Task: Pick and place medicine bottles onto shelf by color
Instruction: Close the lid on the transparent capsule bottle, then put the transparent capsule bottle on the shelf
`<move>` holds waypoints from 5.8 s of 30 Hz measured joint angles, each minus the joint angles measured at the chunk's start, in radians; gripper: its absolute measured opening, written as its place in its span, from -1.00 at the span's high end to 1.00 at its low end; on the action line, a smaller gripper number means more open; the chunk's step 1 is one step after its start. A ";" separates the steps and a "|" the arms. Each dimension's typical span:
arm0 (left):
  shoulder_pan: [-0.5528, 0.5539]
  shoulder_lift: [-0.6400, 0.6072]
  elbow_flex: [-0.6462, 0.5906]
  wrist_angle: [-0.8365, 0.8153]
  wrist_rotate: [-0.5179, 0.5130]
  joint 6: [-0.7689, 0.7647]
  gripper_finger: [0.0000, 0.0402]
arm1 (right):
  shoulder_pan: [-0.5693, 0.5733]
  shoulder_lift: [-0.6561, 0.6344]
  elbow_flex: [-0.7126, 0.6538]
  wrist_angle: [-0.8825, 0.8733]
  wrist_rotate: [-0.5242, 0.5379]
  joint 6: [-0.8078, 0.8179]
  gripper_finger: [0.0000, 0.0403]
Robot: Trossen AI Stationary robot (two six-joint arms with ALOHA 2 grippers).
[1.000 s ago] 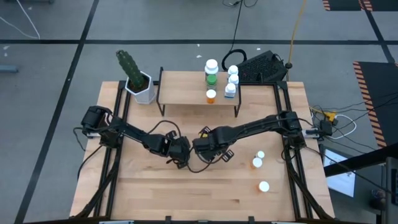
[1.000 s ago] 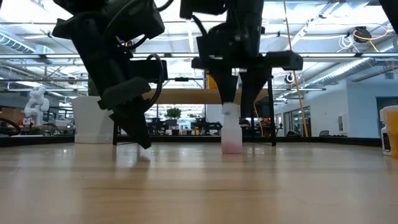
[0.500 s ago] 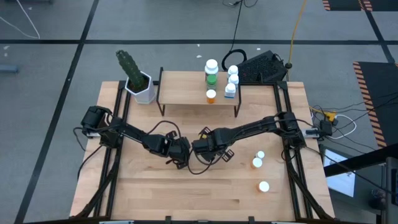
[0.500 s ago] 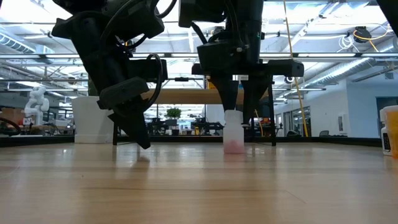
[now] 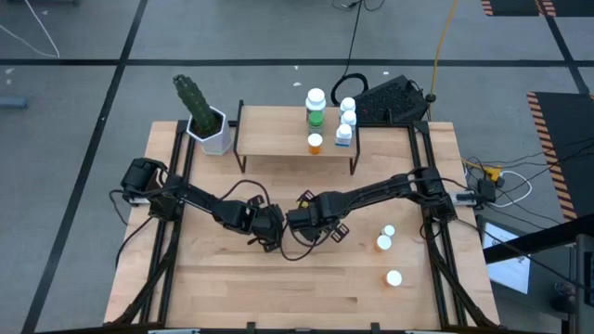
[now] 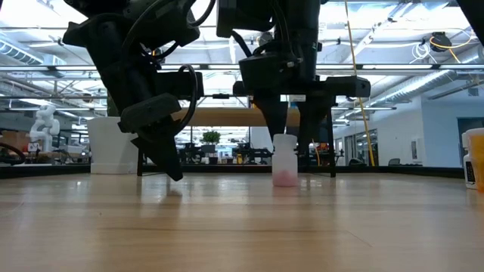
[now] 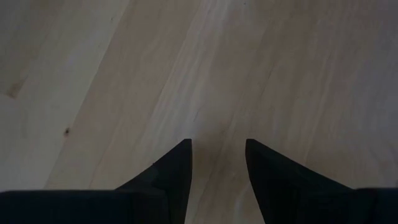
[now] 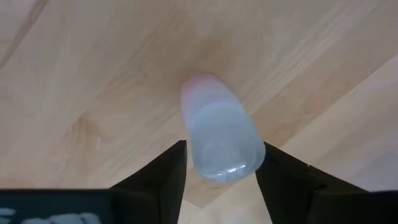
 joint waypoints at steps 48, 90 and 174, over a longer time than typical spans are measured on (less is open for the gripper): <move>0.002 0.000 0.001 0.201 -0.026 -0.019 0.24 | -0.099 -0.552 -1.153 1.864 -0.502 0.617 1.00; 0.005 0.000 0.001 0.203 -0.027 -0.013 0.24 | -0.202 -0.366 -1.152 1.962 -0.552 0.602 1.00; 0.076 0.257 0.000 0.942 0.064 0.467 -0.49 | -0.030 -0.810 -1.246 1.882 -0.416 0.568 0.05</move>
